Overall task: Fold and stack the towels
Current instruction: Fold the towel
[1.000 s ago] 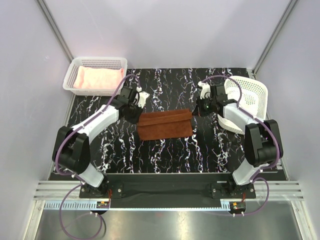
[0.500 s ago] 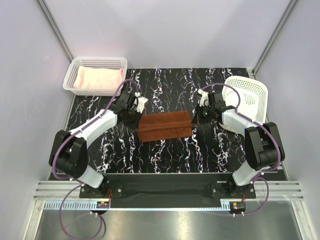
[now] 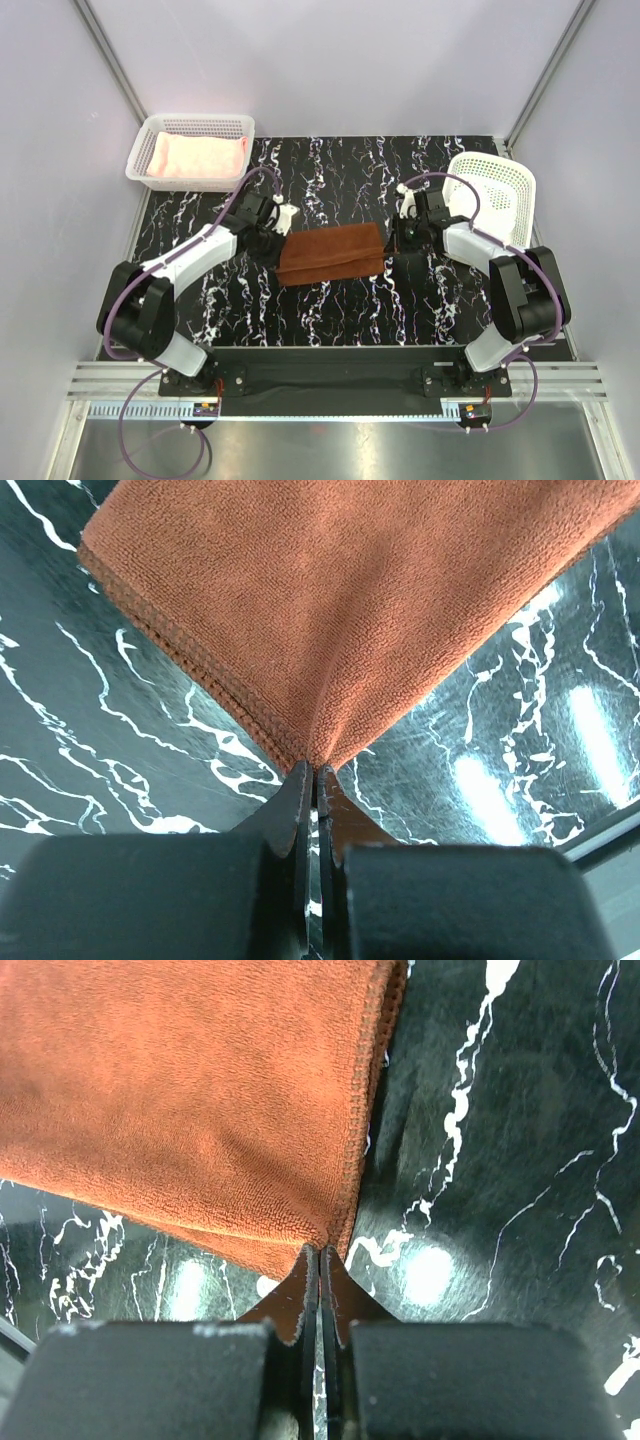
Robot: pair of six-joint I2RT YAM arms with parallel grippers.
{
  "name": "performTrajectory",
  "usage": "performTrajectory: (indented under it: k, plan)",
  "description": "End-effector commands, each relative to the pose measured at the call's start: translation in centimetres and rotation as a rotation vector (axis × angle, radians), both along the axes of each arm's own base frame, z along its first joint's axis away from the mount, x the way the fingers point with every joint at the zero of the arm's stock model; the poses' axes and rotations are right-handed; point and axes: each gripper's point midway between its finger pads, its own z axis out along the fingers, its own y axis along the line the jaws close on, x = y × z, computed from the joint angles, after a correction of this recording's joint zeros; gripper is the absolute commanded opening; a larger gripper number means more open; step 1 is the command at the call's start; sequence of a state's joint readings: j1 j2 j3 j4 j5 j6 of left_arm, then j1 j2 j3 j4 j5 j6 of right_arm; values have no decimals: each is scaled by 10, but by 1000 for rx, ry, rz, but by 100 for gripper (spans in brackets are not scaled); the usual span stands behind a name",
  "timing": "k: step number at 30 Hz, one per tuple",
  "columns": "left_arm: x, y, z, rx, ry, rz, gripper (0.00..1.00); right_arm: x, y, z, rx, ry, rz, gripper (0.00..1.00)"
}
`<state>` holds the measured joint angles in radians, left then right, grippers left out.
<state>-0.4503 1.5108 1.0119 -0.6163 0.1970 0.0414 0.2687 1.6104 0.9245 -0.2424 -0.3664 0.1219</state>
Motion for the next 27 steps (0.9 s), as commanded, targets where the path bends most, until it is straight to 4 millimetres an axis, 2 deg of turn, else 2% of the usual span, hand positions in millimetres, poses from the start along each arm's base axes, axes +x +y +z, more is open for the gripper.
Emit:
performTrajectory:
  k: [1,8,10,12,13,14,15,18,20,22,25,27]
  plan:
    - [-3,-1,11,-13,-31,10,0,0,0,13,-4,-36,-24,0]
    - [-9,0,5,-4,-7,17,0,-7,3,10,11,39,-45,1]
    - [-9,0,5,-5,-3,21,0,-8,2,11,12,43,-52,6]
    - [-13,1,5,-1,9,22,0,-12,2,11,15,68,-65,17]
    - [-15,1,4,-1,17,18,0,-15,3,11,21,78,-60,19]
    - [-19,4,4,17,25,20,5,-19,6,14,41,90,-47,21]
    - [-20,1,9,16,19,39,25,-27,7,14,47,125,-47,28]
    - [-17,12,25,71,-36,97,29,-45,9,24,62,194,-48,38]
    - [-8,17,40,87,-75,153,40,-49,9,34,70,219,-81,40]
    - [-1,19,51,92,-110,192,44,-48,10,38,86,229,-112,41]
    - [13,9,63,9,-157,274,48,-33,15,44,120,208,-178,42]
    - [19,-5,60,-72,-148,323,48,-15,14,43,109,173,-226,42]
